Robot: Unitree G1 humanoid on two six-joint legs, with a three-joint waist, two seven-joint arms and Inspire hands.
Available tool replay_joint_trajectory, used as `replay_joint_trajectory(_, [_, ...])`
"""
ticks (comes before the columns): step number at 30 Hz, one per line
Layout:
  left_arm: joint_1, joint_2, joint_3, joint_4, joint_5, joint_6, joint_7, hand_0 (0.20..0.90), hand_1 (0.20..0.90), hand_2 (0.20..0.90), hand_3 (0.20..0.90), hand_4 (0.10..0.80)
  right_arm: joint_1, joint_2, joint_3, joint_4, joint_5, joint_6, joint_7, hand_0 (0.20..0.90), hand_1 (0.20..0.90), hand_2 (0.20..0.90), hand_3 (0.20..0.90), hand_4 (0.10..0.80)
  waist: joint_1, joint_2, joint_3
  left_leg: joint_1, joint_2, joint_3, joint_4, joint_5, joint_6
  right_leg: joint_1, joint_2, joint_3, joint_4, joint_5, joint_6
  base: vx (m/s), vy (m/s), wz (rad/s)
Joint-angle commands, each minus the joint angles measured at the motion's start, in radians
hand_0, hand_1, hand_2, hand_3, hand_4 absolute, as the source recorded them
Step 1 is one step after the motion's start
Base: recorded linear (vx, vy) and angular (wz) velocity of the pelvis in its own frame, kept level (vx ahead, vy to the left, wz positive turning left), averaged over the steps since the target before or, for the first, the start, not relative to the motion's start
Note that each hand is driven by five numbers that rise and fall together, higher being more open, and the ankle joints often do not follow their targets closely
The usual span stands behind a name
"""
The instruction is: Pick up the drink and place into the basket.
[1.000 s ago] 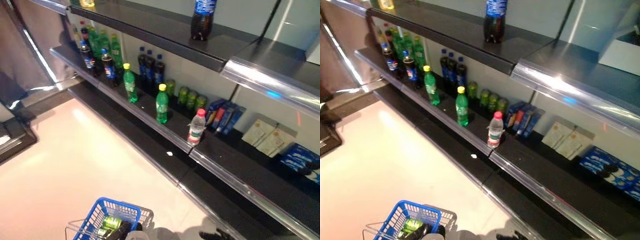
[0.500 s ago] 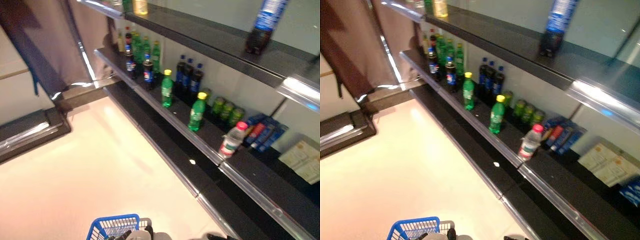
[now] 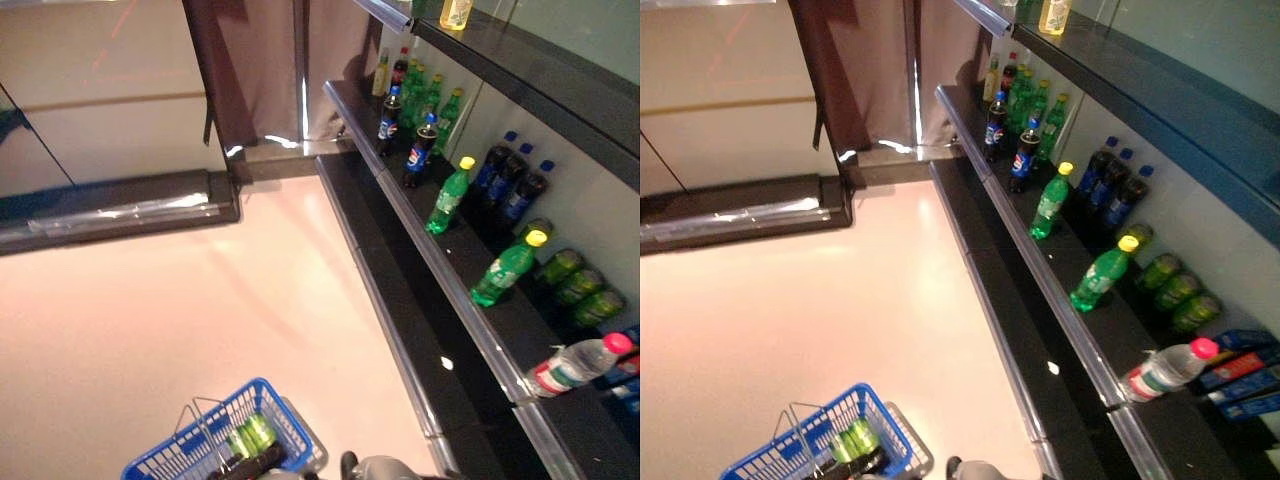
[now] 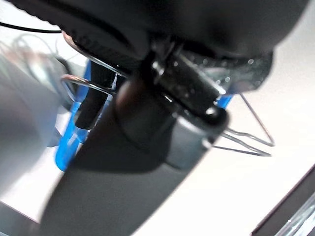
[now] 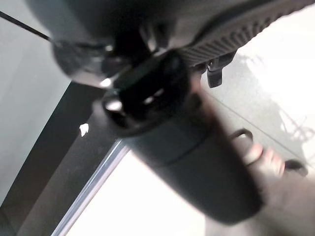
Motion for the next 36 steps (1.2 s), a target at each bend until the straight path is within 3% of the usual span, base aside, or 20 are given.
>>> replay_joint_trajectory(1, [-0.042, -0.009, 0.011, -0.040, 0.020, -0.103, -0.052, 0.300, 0.300, 0.300, 0.200, 0.100, 0.058, -0.038, 0.015, 0.003, 0.024, -0.012, -0.042, 0.900, 0.900, 0.900, 0.900, 0.800, -0.024, 0.011, -0.071, 0.134, -0.064, -0.084, 0.112, -0.019, -0.091, 0.020, 0.052, -0.038, -0.349, 0.289, 0.037, 0.304, -0.039, 0.39])
replay_joint_trajectory(3, [-0.046, -0.010, 0.017, -0.034, 0.051, -0.102, -0.073, 0.300, 0.300, 0.300, 0.200, 0.100, 0.064, -0.037, 0.021, -0.018, 0.034, -0.034, -0.050, 0.900, 0.900, 0.900, 0.900, 0.800, -0.034, 0.012, -0.084, 0.116, -0.034, -0.035, 0.218, 0.078, -0.136, 0.051, 0.053, -0.048, -0.344, 0.258, 0.021, 0.340, -0.076, 0.66])
replay_joint_trajectory(4, [-0.056, -0.012, 0.004, -0.033, 0.066, -0.111, -0.086, 0.300, 0.300, 0.300, 0.200, 0.100, 0.067, -0.045, 0.026, -0.035, 0.022, -0.047, -0.049, 0.900, 0.900, 0.900, 0.900, 0.800, -0.040, -0.011, -0.083, 0.055, -0.039, 0.039, 0.404, 0.142, -0.166, 0.080, 0.027, -0.049, -0.354, 0.252, 0.013, 0.375, -0.129, 0.73])
replay_joint_trajectory(5, [-0.062, -0.015, -0.006, -0.037, 0.070, -0.116, -0.094, 0.300, 0.300, 0.300, 0.200, 0.100, 0.070, -0.050, 0.028, -0.047, 0.008, -0.056, -0.050, 0.900, 0.900, 0.900, 0.900, 0.800, -0.037, -0.023, -0.080, 0.001, -0.047, 0.079, 0.504, 0.163, -0.179, 0.098, 0.013, -0.051, -0.357, 0.248, 0.007, 0.314, -0.140, 0.60])
replay_joint_trajectory(7, [-0.070, -0.017, -0.020, -0.063, 0.077, -0.122, -0.091, 0.300, 0.300, 0.300, 0.200, 0.100, 0.074, -0.059, 0.033, -0.070, -0.007, -0.056, -0.054, 0.900, 0.900, 0.900, 0.900, 0.800, -0.028, -0.045, -0.073, -0.080, -0.067, 0.117, 0.613, 0.176, -0.187, 0.124, -0.002, -0.045, -0.352, 0.233, -0.003, 0.269, -0.127, 0.27])
replay_joint_trajectory(8, [-0.079, -0.012, -0.041, -0.103, 0.083, -0.115, -0.076, 0.300, 0.300, 0.300, 0.200, 0.100, 0.076, -0.069, 0.041, -0.089, -0.004, -0.053, -0.051, 0.900, 0.900, 0.900, 0.900, 0.800, -0.003, -0.055, -0.058, -0.193, -0.056, 0.140, 0.652, 0.169, -0.178, 0.152, 0.003, -0.025, -0.339, 0.207, -0.009, 0.294, -0.135, -0.02])
replay_joint_trajectory(10, [-0.085, 0.008, -0.054, -0.147, 0.082, -0.108, -0.086, 0.300, 0.300, 0.300, 0.200, 0.100, 0.061, -0.077, 0.049, -0.094, -0.003, -0.056, -0.037, 0.900, 0.900, 0.900, 0.900, 0.800, 0.043, -0.071, -0.033, -0.302, -0.008, 0.152, 0.570, 0.142, -0.141, 0.200, 0.015, 0.014, -0.333, 0.169, -0.013, 0.279, -0.086, -0.19])
replay_joint_trajectory(11, [-0.086, 0.013, -0.054, -0.152, 0.080, -0.108, -0.097, 0.300, 0.300, 0.300, 0.200, 0.100, 0.053, -0.079, 0.049, -0.092, -0.004, -0.056, -0.034, 0.900, 0.900, 0.900, 0.900, 0.800, 0.058, -0.072, -0.024, -0.310, 0.004, 0.155, 0.537, 0.137, -0.133, 0.215, 0.022, 0.025, -0.332, 0.159, -0.013, 0.313, 0.000, -0.34])
replay_joint_trajectory(13, [-0.070, 0.018, -0.055, -0.170, 0.064, -0.125, -0.114, 0.300, 0.300, 0.300, 0.200, 0.100, 0.025, -0.077, 0.058, -0.080, -0.008, -0.050, -0.027, 0.900, 0.900, 0.900, 0.900, 0.800, 0.102, -0.062, -0.008, -0.342, 0.059, 0.157, 0.295, 0.173, -0.129, 0.269, 0.069, 0.085, -0.337, 0.115, -0.013, 0.415, 0.083, -0.49])
replay_joint_trajectory(15, [-0.056, 0.019, -0.058, -0.175, 0.049, -0.131, -0.146, 0.300, 0.300, 0.300, 0.200, 0.100, 0.005, -0.068, 0.063, -0.059, -0.002, -0.053, -0.025, 0.900, 0.900, 0.900, 0.900, 0.800, 0.131, -0.052, -0.004, -0.360, 0.116, 0.159, 0.089, 0.191, -0.142, 0.309, 0.095, 0.132, -0.346, 0.086, -0.013, 0.457, 0.177, -0.69])
replay_joint_trajectory(17, [-0.041, 0.018, -0.058, -0.181, 0.066, -0.131, -0.162, 0.300, 0.300, 0.300, 0.200, 0.100, 0.006, -0.063, 0.059, -0.053, 0.012, -0.052, -0.025, 0.900, 0.900, 0.900, 0.900, 0.800, 0.148, -0.052, 0.001, -0.373, 0.146, 0.136, 0.014, 0.237, -0.161, 0.345, 0.096, 0.171, -0.350, 0.069, -0.008, 0.398, 0.180, -0.62])
replay_joint_trajectory(20, [-0.022, 0.007, -0.041, -0.179, 0.048, -0.145, -0.180, 0.300, 0.300, 0.300, 0.200, 0.100, 0.016, -0.064, 0.048, -0.045, -0.033, -0.040, -0.008, 0.900, 0.900, 0.900, 0.900, 0.800, 0.174, -0.062, 0.013, -0.424, 0.197, 0.042, 0.023, 0.275, -0.190, 0.400, 0.058, 0.245, -0.339, 0.026, 0.011, 0.413, 0.235, -0.51])
replay_joint_trajectory(21, [-0.027, 0.006, -0.033, -0.174, 0.036, -0.143, -0.183, 0.300, 0.300, 0.300, 0.200, 0.100, 0.017, -0.065, 0.042, -0.040, -0.043, -0.039, -0.002, 0.900, 0.900, 0.900, 0.900, 0.800, 0.172, -0.064, 0.015, -0.430, 0.203, 0.045, 0.050, 0.263, -0.190, 0.406, 0.042, 0.245, -0.333, 0.016, 0.018, 0.420, 0.330, -0.82])
replay_joint_trajectory(24, [-0.056, 0.009, -0.011, -0.154, 0.023, -0.117, -0.179, 0.300, 0.300, 0.300, 0.200, 0.100, 0.026, -0.061, 0.016, -0.017, -0.037, -0.047, 0.002, 0.900, 0.900, 0.900, 0.900, 0.800, 0.152, -0.059, 0.007, -0.403, 0.231, 0.117, 0.076, 0.220, -0.188, 0.413, -0.010, 0.186, -0.295, -0.019, 0.052, 0.313, 0.263, -0.63])
replay_joint_trajectory(25, [-0.068, 0.010, -0.008, -0.144, 0.031, -0.102, -0.171, 0.300, 0.300, 0.300, 0.200, 0.100, 0.034, -0.057, 0.005, -0.016, -0.029, -0.051, -0.001, 0.900, 0.900, 0.900, 0.900, 0.800, 0.142, -0.061, 0.005, -0.392, 0.226, 0.140, 0.098, 0.193, -0.180, 0.416, -0.037, 0.166, -0.280, -0.023, 0.067, 0.386, 0.292, -0.31])
replay_joint_trajectory(27, [-0.086, 0.018, -0.018, -0.129, 0.055, -0.094, -0.144, 0.300, 0.300, 0.300, 0.200, 0.100, 0.064, -0.043, -0.012, -0.025, -0.025, -0.065, 0.007, 0.900, 0.900, 0.900, 0.900, 0.800, 0.124, -0.071, -0.013, -0.365, 0.199, 0.183, 0.126, 0.146, -0.155, 0.413, -0.089, 0.126, -0.213, 0.039, 0.100, 0.365, 0.262, -0.22])
replay_joint_trajectory(31, [-0.084, 0.044, -0.029, -0.136, 0.037, -0.083, -0.136, 0.300, 0.300, 0.300, 0.200, 0.100, 0.076, -0.032, 0.005, -0.060, -0.049, -0.088, 0.006, 0.900, 0.900, 0.900, 0.900, 0.800, 0.107, -0.054, -0.034, -0.277, 0.182, 0.227, 0.065, 0.126, -0.122, 0.344, -0.124, 0.061, -0.089, 0.137, 0.139, 0.238, 0.203, -0.28])
replay_joint_trajectory(33, [-0.079, 0.055, -0.021, -0.135, 0.031, -0.085, -0.131, 0.300, 0.300, 0.300, 0.200, 0.100, 0.063, -0.032, 0.015, -0.074, -0.036, -0.076, 0.002, 0.900, 0.900, 0.900, 0.900, 0.800, 0.110, -0.038, -0.041, -0.237, 0.179, 0.263, 0.029, 0.120, -0.114, 0.312, -0.144, -0.016, -0.079, 0.150, 0.146, 0.174, 0.182, -0.51])
replay_joint_trajectory(36, [-0.088, 0.074, -0.031, -0.112, 0.022, -0.080, -0.130, 0.300, 0.300, 0.300, 0.200, 0.100, 0.033, -0.028, 0.044, -0.077, -0.017, -0.061, -0.005, 0.900, 0.900, 0.900, 0.900, 0.800, 0.108, -0.027, -0.041, -0.197, 0.161, 0.282, 0.006, 0.110, -0.116, 0.283, -0.115, -0.078, -0.147, 0.103, 0.115, 0.147, 0.118, -0.69])
